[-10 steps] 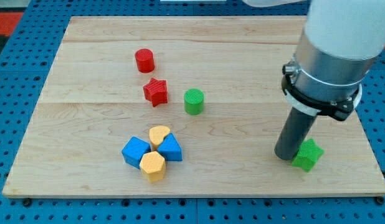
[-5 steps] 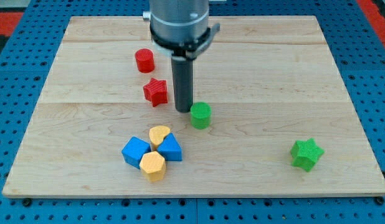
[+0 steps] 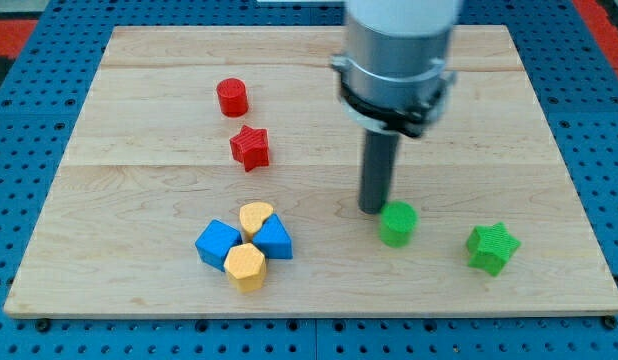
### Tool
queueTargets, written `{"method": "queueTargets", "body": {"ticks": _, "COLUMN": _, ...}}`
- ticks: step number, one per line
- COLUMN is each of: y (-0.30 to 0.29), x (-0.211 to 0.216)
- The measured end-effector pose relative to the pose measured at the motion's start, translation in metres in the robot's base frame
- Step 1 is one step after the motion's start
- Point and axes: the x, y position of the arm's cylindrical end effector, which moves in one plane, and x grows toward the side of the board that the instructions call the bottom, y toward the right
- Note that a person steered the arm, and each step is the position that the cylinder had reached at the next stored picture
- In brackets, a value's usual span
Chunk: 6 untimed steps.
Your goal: Push the green circle to the left of the green star
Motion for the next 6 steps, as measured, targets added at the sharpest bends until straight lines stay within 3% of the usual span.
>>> {"method": "queueTargets", "body": {"ticks": 1, "y": 0.033, "x": 0.032}}
{"method": "queueTargets", "body": {"ticks": 2, "y": -0.013, "x": 0.025}}
{"method": "queueTargets", "body": {"ticks": 3, "y": -0.030, "x": 0.048}}
{"method": "queueTargets", "body": {"ticks": 6, "y": -0.026, "x": 0.041}}
